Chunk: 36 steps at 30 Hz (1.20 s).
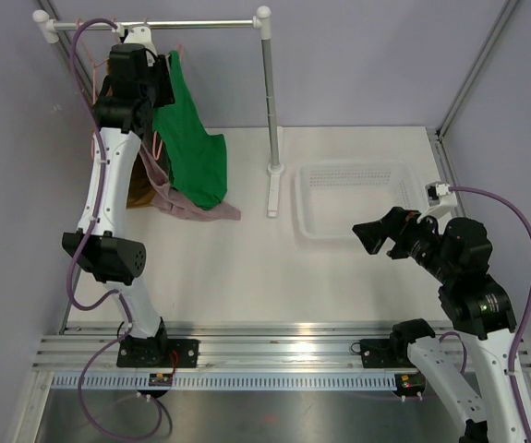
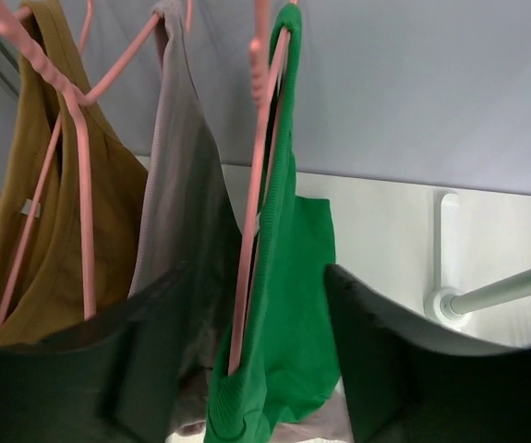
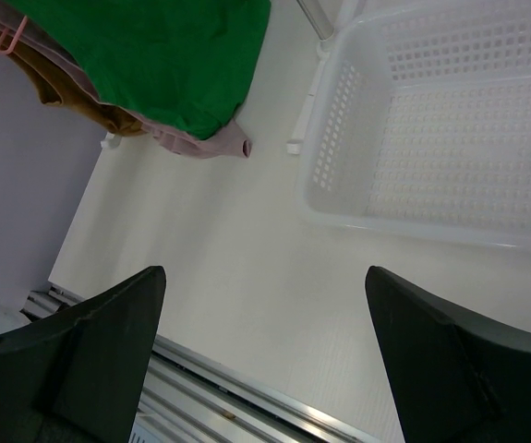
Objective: Remove the tank top from the hanger
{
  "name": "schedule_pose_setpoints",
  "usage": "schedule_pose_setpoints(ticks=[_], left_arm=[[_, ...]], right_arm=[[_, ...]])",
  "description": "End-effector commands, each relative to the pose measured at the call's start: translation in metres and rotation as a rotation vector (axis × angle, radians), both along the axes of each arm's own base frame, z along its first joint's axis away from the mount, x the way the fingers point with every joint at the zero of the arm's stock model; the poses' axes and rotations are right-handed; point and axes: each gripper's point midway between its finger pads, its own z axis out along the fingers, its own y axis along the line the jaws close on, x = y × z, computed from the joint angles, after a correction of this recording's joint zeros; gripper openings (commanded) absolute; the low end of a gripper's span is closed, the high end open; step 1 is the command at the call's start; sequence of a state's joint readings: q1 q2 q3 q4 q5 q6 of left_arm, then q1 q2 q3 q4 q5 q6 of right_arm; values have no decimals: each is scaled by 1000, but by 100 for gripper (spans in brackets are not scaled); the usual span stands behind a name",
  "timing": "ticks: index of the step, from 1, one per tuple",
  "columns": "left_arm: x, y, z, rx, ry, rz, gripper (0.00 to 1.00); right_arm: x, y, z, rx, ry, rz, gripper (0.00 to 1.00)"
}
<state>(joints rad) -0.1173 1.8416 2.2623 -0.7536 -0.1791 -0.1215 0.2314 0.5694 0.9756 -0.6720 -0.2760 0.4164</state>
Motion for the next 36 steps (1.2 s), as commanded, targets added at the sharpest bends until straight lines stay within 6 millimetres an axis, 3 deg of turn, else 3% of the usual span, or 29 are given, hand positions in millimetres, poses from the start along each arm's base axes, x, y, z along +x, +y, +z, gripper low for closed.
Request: schedule_pose_setpoints(ticks=[1,5,8,9,11,16,27,36], left_arm=[[7,0,36,3,-114,-42,48],[13,-5,33,-11,-116,-62,27],[18,-4,31,-3,-119,-56,24],[19,-2,27,1,-105,-50,7],[21,-1,27,-4,-104,-40,0],[19,-4,35,-23,-123,-46,0],[-26,-23,113,-107,-291,-137,0],[-66,-52,126,-119,-308,-219,0]], right_arm=[[2,7,4,9,-25,39,97],[4,8,6,5,-25,45,97],[5,9,5,1,-24,49,96],[5,8,4,0,-25,46,96],[5,8,3,-4,-24,44,96],[4,6,7,-10,-37,40,96],[4,7,12,-16,-41,51,96],[4,6,17,-24,-60,48,96]])
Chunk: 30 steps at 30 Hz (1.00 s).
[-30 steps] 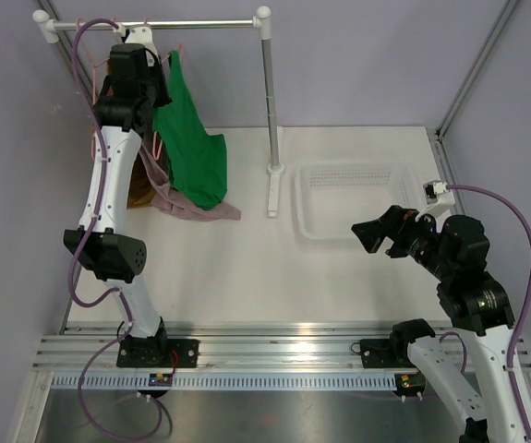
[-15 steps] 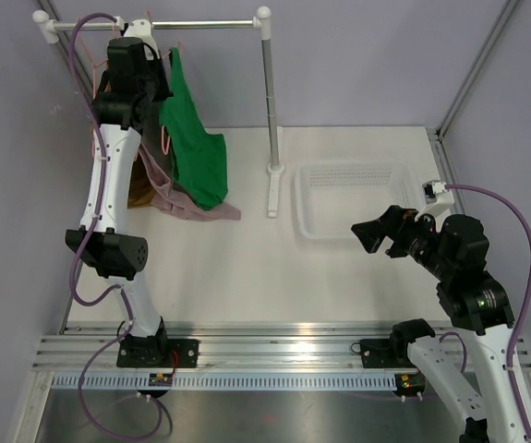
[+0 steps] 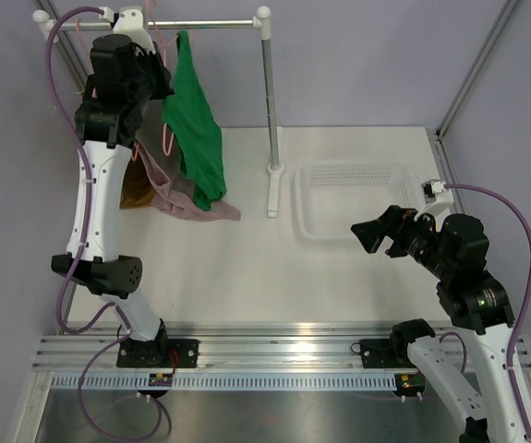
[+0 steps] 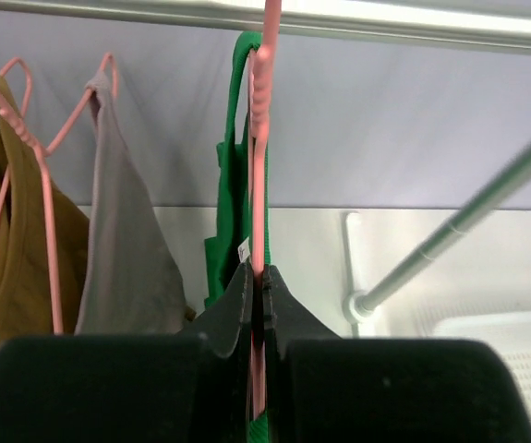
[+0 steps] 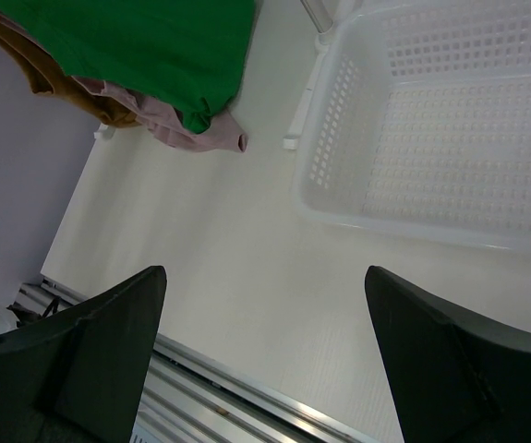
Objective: Remove the tank top from the hanger
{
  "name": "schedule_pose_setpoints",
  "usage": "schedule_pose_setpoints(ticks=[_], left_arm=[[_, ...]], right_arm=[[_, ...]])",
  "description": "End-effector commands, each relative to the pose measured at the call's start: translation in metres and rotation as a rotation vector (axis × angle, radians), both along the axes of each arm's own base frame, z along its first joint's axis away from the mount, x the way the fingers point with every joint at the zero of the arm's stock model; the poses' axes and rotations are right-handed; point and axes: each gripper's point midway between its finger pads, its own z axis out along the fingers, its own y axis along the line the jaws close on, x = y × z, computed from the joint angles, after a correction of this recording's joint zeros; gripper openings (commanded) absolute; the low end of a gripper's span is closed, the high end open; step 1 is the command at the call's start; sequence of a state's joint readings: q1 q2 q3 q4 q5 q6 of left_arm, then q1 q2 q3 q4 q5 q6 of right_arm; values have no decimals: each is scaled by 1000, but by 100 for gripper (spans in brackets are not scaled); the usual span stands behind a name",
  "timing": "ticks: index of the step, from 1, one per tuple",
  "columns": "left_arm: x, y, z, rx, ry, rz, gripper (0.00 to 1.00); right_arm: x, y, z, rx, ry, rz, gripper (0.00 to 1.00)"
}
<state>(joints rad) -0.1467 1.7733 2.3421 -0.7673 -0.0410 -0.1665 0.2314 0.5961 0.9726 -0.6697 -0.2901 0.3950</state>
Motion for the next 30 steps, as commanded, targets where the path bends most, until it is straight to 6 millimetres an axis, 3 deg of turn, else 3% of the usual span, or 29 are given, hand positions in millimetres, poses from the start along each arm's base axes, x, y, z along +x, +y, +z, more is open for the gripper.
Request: schedule_pose_setpoints(ticks=[1,5,7,8,9,11,14,18,19,21,24,25,29,30], left_arm=[[-37,-17,64,-34,-180,-66,0],[-54,-17,65,-62,-159,-70,0],[-64,-19,55,-93,-113,-72,0],[-80,-24,60,-114,-114,-111,0],[-84,-29,42,-141,-57,-125,0],[-102,-47,35,-193,-28,-214,0],[-146,-73,17,-238,-1,-358,0],[-199,-92,4,-266,-22,-509,0],[-217,-92,-2,-269,-23,-538,0],[-236,-97,-15,-283,12,-591,0],[-264,-105,-42,-323,62,-663,0],[-279,-112,-63,-340,102,-721,0],[-304,-123,-90,-424,111,-798,0],[-308,-124,-92,-446,100,-802,0]], right_arm=[[0,3,23,-4,-76,31,97],[-1,3,22,-2,-80,29,97],[0,4,22,5,-83,34,97],[0,5,23,10,-81,37,97],[0,8,26,18,-88,48,97],[0,15,30,42,-84,83,97],[-2,27,41,82,-108,157,97],[-8,53,59,199,-130,306,96],[-5,59,54,221,-102,335,95],[-4,72,65,312,-102,403,91],[12,86,61,399,-62,407,89],[15,91,60,399,-55,405,89],[25,129,55,356,-47,397,89],[40,137,45,331,-29,333,89]])
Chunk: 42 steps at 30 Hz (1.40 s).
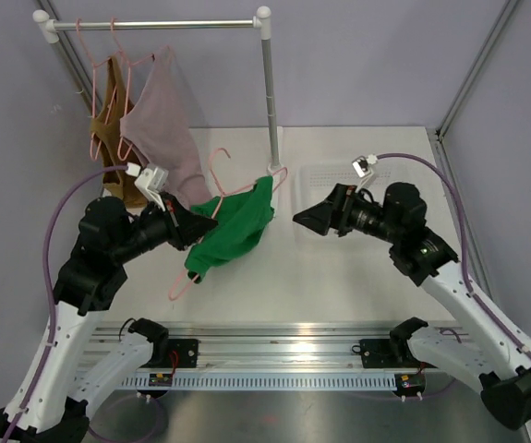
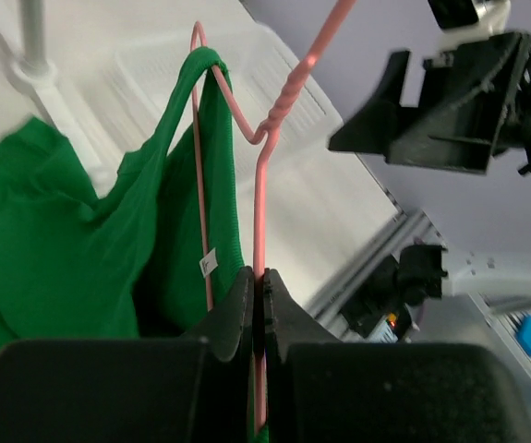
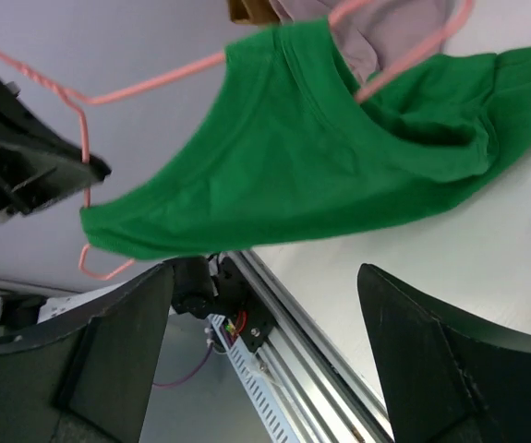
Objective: Remove the tank top from the hanger
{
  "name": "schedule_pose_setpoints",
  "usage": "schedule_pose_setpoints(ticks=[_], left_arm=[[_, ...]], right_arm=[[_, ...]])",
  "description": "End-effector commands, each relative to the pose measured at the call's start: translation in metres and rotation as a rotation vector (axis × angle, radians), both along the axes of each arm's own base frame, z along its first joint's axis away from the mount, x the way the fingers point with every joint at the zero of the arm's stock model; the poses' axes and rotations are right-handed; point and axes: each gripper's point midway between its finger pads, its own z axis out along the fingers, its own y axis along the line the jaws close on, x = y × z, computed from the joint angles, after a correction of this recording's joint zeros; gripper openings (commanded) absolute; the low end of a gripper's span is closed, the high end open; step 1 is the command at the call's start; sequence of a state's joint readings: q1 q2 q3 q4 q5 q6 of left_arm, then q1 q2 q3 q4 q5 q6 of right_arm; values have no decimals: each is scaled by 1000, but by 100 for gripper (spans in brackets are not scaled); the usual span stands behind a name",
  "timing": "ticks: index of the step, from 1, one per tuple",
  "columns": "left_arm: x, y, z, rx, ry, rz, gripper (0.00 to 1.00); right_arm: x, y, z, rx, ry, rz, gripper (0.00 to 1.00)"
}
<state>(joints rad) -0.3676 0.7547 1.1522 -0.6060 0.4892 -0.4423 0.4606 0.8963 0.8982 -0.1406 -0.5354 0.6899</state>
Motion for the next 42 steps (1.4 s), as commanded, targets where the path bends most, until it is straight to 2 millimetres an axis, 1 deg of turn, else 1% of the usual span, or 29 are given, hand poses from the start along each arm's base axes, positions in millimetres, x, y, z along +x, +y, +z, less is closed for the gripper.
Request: schedule_pose_setpoints(ticks=[1,2,3,4,5,6,7,8,9,11,12,14,20,21,22,23,26,28,31,32,34,35,37,38,39,41,42], left_arm=[[-19,-18,9,-149,-42,-105,0],[-21,-16,4,-188,-37,-87,0],[-23,-16,3,-208,-33,-85,0],[-23,-15,1,-222,-29,-75,0],[-25,-15,1,-242,-28,-73,0],[-28,-14,-4,-249,-22,-73,0],[-29,-14,-5,-252,-20,-69,0],[-31,-14,-7,-257,-11,-72,0],[-33,-14,-8,-261,-10,-76,0],[-35,-14,-13,-262,6,-85,0],[-37,-14,-12,-265,3,-85,0],[-38,-13,-16,-257,12,-84,0],[-34,-11,-24,-224,27,-65,0],[-33,-12,-25,-223,30,-63,0],[-32,-11,-26,-221,33,-58,0],[-31,-12,-27,-218,35,-58,0],[-29,-13,-29,-215,40,-62,0],[-30,-13,-26,-217,34,-66,0],[-29,-13,-27,-208,33,-63,0],[-30,-13,-27,-207,35,-68,0],[-31,-13,-23,-211,28,-70,0],[-32,-13,-22,-212,26,-72,0],[-34,-12,-20,-209,19,-73,0],[-34,-12,-19,-207,18,-73,0],[-35,-12,-19,-205,19,-73,0],[-35,-11,-18,-203,15,-73,0],[-35,-11,-19,-202,16,-73,0]], right_arm=[[15,32,29,30,-88,-78,88],[18,40,25,19,-83,-99,87],[31,45,20,-1,-83,-160,86],[25,58,18,-9,-85,-146,85],[28,63,13,-32,-88,-162,84],[34,70,2,-66,-81,-176,83],[34,78,4,-76,-93,-183,82],[37,81,3,-93,-107,-187,81],[42,86,-7,-123,-98,-200,79],[45,94,-5,-143,-124,-204,73],[51,97,-8,-160,-124,-218,72],[56,99,-13,-185,-131,-234,71],[60,105,-10,-204,-161,-220,71],[60,105,-9,-204,-166,-218,71],[61,107,-2,-183,-191,-215,71],[61,108,1,-173,-197,-210,72],[61,108,0,-172,-198,-213,77],[64,108,-3,-179,-195,-223,78],[65,111,-2,-174,-197,-217,79],[68,111,-6,-189,-189,-227,77],[73,110,-6,-211,-195,-248,72],[78,108,-12,-236,-189,-273,63],[82,105,-12,-253,-200,-295,52],[85,102,-12,-260,-203,-320,43],[86,101,-13,-264,-205,-325,38],[89,97,-13,-276,-214,-347,33],[88,95,-22,-312,-200,-344,27]])
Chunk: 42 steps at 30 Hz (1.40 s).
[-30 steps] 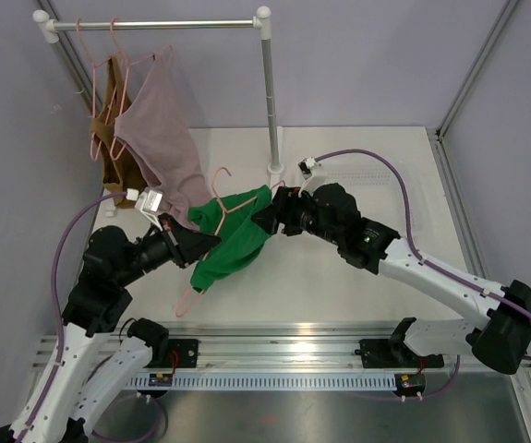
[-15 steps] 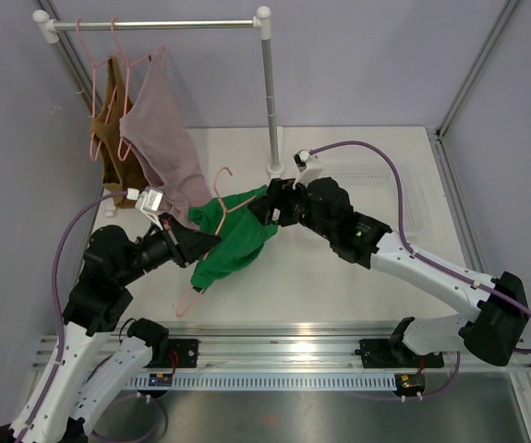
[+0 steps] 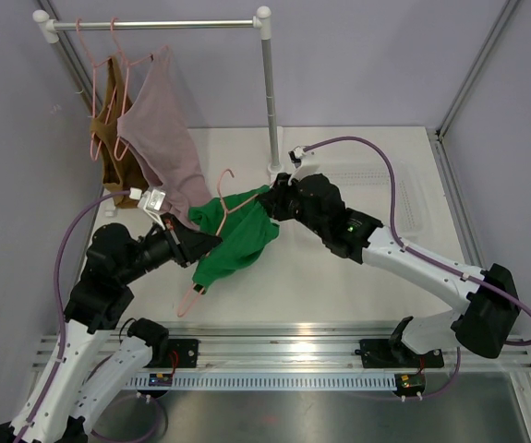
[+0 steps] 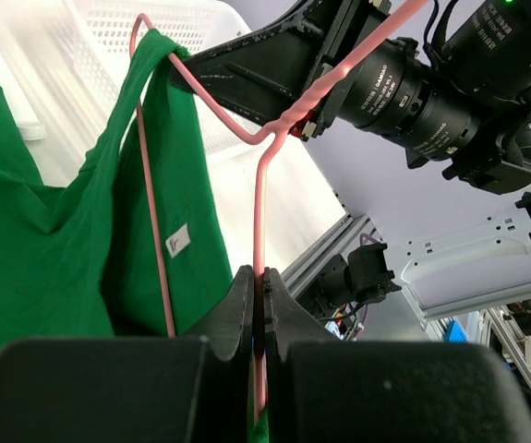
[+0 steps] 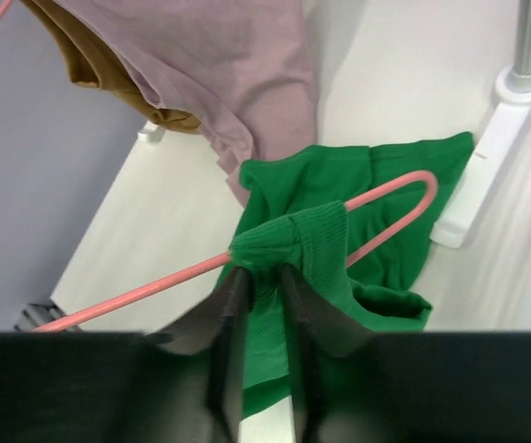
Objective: Remove the tank top from the hanger
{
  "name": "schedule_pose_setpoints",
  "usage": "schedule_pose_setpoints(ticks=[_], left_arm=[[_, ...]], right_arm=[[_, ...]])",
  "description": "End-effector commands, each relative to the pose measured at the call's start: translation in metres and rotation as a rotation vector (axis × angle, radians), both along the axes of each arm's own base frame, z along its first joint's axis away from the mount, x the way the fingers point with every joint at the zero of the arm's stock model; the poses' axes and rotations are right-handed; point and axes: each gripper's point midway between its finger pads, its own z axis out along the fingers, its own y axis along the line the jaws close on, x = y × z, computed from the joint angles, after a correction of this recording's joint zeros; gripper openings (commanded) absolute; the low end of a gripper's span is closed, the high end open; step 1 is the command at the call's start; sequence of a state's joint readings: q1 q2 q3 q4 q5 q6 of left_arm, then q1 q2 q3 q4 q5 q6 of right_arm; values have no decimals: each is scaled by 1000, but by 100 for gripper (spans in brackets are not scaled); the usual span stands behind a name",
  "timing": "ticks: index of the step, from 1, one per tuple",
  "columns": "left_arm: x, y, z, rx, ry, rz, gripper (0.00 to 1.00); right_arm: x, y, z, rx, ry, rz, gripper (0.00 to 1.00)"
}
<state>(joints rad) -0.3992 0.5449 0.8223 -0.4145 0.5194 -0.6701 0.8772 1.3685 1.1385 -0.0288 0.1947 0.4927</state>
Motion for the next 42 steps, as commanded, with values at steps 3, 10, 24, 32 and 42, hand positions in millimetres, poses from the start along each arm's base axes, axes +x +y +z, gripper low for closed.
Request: schedule_pose_setpoints(ticks=[3,10,24,32,42], left_arm=[[-9,-1,28,-23,-99,-36,0],[-11,4,12,86,-88,-48,0],[-52,23,68,103,-271,-67,0],[-42,24,145,-167,-595,37,0],[17,42,210,-226,-863,302,0]], right_arm=[[14,-10,20,-31,-72,-86,0],[26,-41,17,-148,-107,-194,0],[46,-81,2,-137,-48,-159,0],[-55,-45,59,180,-101,311,0],[-172,-66,118,297,-129,701,0]])
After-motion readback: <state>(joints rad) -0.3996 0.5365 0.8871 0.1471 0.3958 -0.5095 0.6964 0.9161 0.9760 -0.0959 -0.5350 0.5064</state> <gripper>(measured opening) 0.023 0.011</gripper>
